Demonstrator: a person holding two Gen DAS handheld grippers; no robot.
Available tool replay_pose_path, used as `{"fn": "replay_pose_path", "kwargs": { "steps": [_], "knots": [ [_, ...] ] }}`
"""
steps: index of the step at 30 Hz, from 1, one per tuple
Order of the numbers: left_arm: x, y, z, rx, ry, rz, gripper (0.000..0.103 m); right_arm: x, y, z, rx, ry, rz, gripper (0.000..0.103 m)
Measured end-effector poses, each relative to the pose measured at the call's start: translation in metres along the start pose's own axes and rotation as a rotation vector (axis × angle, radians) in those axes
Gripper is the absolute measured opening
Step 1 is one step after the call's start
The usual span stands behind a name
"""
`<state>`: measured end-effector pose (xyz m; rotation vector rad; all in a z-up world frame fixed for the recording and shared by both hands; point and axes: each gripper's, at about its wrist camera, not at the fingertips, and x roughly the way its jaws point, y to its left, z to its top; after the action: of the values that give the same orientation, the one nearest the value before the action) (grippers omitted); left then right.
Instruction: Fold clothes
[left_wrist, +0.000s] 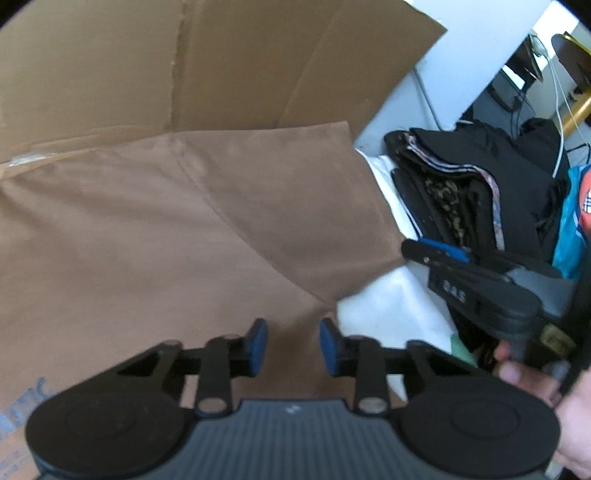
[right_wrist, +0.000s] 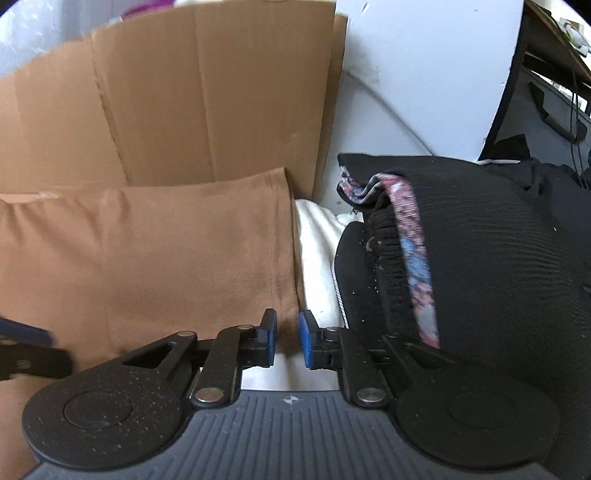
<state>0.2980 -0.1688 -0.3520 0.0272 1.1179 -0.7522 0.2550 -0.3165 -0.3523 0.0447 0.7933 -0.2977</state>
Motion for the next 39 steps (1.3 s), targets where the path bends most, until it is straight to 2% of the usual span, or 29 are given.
{"fn": "replay_pose_path", "kwargs": {
  "steps": [7,16,24,27,31,35,39],
  "knots": [
    [0.005,-0.009,-0.001,0.003,-0.014,-0.007,0.018,-0.009,-0.004,-0.007,0.124,0.047,0.087,0.026],
    [0.016,-0.010,-0.004,-0.028,-0.012,-0.019,0.013,0.004,-0.008,-0.017,0.304,0.123,0.158,0.041],
    [0.022,-0.008,-0.009,-0.041,-0.014,-0.022,0.011,0.028,-0.024,-0.012,0.502,0.162,0.182,0.042],
    [0.023,-0.006,-0.009,-0.047,-0.020,-0.022,0.011,0.029,-0.029,-0.011,0.577,0.159,0.204,0.045],
    [0.025,-0.004,-0.009,-0.055,-0.024,-0.023,0.011,0.024,-0.028,-0.013,0.596,0.147,0.223,0.050],
    [0.028,-0.005,-0.009,-0.056,-0.026,-0.025,0.011,0.022,-0.028,-0.015,0.611,0.141,0.233,0.051],
    [0.029,-0.005,-0.010,-0.056,-0.027,-0.028,0.011,0.023,-0.029,-0.013,0.636,0.125,0.205,0.051]
  ]
}}
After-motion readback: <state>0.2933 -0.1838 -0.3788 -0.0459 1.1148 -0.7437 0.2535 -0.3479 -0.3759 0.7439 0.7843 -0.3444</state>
